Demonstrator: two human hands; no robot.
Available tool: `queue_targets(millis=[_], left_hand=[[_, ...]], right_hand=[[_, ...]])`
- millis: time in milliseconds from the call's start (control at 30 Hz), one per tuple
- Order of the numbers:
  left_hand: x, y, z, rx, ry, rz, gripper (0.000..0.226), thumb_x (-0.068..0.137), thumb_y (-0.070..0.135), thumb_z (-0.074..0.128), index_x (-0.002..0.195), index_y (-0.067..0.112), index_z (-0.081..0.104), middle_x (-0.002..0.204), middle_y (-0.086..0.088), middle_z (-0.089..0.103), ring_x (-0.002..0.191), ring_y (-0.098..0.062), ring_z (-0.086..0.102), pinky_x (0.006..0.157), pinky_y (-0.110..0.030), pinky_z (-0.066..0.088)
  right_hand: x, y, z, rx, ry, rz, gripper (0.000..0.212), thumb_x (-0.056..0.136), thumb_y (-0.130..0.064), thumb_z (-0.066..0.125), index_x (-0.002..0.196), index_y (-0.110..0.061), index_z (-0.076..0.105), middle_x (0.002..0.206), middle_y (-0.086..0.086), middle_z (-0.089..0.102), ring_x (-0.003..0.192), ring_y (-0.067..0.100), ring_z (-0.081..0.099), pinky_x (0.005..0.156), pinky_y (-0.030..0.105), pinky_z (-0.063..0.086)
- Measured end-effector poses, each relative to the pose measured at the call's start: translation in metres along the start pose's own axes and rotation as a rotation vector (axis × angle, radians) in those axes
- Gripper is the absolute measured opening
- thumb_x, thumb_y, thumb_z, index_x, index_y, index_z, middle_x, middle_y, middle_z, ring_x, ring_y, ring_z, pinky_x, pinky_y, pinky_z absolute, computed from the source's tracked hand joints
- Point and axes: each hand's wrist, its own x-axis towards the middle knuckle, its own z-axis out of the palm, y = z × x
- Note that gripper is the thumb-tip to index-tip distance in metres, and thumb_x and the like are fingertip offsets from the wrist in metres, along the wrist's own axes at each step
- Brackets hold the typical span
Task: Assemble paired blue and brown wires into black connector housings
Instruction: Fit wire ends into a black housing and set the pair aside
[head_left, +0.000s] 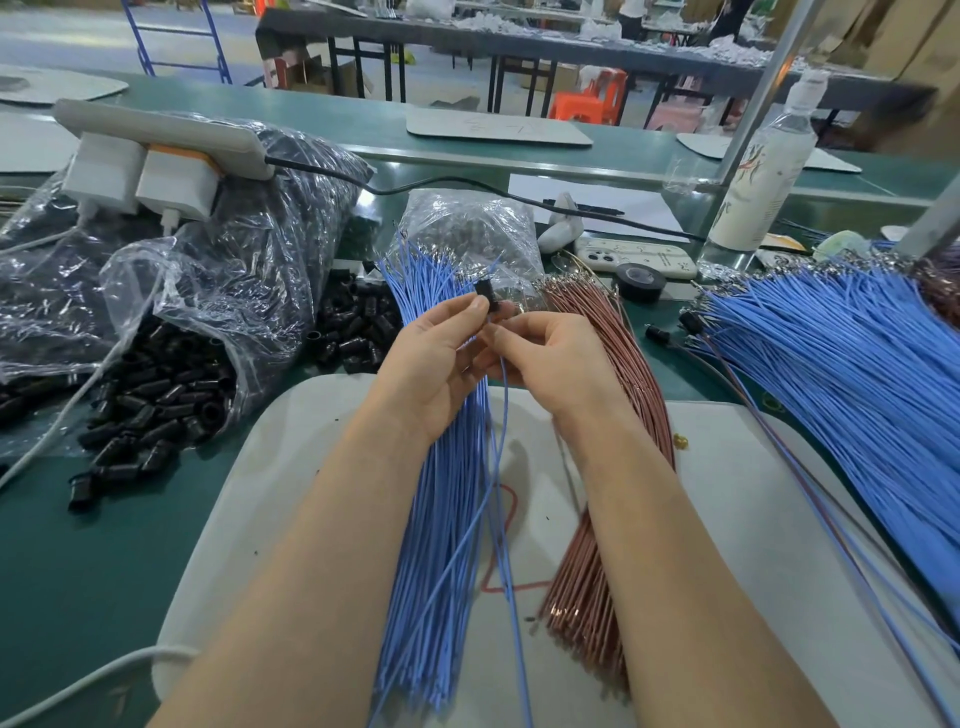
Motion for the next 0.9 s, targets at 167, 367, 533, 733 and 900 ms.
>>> queue_targets(millis=[167, 367, 533, 733, 900], left_hand=[[0.002, -0.0012, -0.0015, 0.031, 0.0, 0.059, 0.02, 0.097, 0.006, 0.044, 0.08, 0.009, 0.053, 0.043, 0.01, 0.06, 0.039, 0.005, 0.055, 0.04, -0.009, 0.041], [0.0015, -0.0004, -0.0006, 0.116, 0.012, 0.11, 0.022, 0.096, 0.007, 0.045, 0.077, 0.011, 0.054, 0.043, 0.013, 0.059, 0.04, 0.007, 0.054, 0.042, -0.007, 0.041], [0.0018, -0.0014, -0.0028, 0.165, 0.022, 0.127, 0.022, 0.095, 0.008, 0.047, 0.076, 0.012, 0.055, 0.044, 0.015, 0.059, 0.041, 0.007, 0.054, 0.044, -0.006, 0.04], [-0.0004, -0.0015, -0.0005, 0.203, 0.011, 0.139, 0.025, 0.095, 0.006, 0.047, 0.072, 0.014, 0.054, 0.041, 0.016, 0.056, 0.039, 0.008, 0.052, 0.042, -0.005, 0.039], [0.0007, -0.0021, -0.0007, 0.178, 0.01, 0.137, 0.025, 0.096, 0.006, 0.046, 0.073, 0.012, 0.054, 0.041, 0.014, 0.057, 0.038, 0.007, 0.052, 0.041, -0.006, 0.039]], right_hand=[[-0.0033, -0.0038, -0.0002, 0.048, -0.056, 0.005, 0.013, 0.092, -0.002, 0.058, 0.081, 0.002, 0.065, 0.064, 0.007, 0.063, 0.052, 0.006, 0.06, 0.056, 0.015, 0.052], [-0.0027, -0.0034, 0.0, 0.019, -0.05, 0.012, 0.018, 0.092, -0.005, 0.059, 0.075, -0.004, 0.066, 0.063, 0.006, 0.064, 0.059, 0.012, 0.06, 0.063, 0.02, 0.054], [-0.0011, -0.0024, 0.0001, 0.009, -0.035, 0.002, 0.02, 0.092, -0.003, 0.058, 0.073, -0.003, 0.066, 0.058, 0.002, 0.063, 0.051, 0.004, 0.061, 0.058, 0.016, 0.054], [0.0015, -0.0001, 0.001, -0.012, 0.022, -0.012, 0.019, 0.092, -0.011, 0.061, 0.078, -0.001, 0.069, 0.073, 0.014, 0.067, 0.068, 0.021, 0.064, 0.07, 0.033, 0.058], [-0.0004, -0.0006, 0.0004, -0.005, -0.003, -0.014, 0.019, 0.092, -0.01, 0.061, 0.074, -0.004, 0.068, 0.066, 0.008, 0.066, 0.063, 0.015, 0.063, 0.065, 0.023, 0.057]])
